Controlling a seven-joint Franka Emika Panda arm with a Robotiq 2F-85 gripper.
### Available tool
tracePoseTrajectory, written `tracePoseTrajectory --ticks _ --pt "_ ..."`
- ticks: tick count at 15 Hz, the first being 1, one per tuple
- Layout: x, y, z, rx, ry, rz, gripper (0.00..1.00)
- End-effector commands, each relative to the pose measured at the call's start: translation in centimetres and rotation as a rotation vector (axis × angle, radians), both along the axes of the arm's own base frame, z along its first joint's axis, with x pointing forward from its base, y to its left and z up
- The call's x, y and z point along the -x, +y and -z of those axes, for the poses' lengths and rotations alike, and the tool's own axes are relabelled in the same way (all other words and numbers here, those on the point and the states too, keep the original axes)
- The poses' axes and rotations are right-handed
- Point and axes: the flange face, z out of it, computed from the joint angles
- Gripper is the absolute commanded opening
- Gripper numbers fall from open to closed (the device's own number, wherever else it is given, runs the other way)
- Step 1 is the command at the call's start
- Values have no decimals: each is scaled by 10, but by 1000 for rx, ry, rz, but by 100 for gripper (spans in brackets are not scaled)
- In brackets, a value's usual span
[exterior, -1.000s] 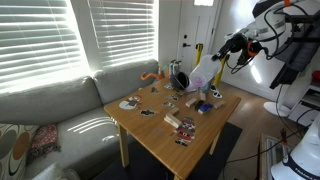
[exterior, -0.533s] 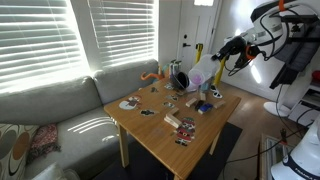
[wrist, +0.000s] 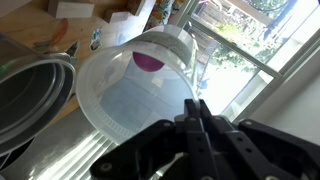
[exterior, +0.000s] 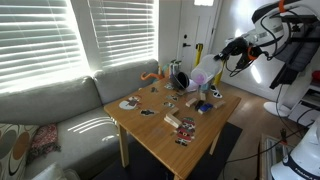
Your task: Lift the opaque cup, pour its content into the silver cup and then put the silver cup in the opaque cup
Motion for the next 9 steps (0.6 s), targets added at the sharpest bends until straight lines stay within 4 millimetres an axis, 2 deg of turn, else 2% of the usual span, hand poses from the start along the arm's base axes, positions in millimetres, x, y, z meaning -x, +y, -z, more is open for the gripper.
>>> tracePoseTrajectory --ticks 1,5,9 --pt "12 -19 1 -49 -35 -21 1" --pt "22 -35 6 -71 -61 -25 1" --pt "15 -37 7 -93 -103 -36 1"
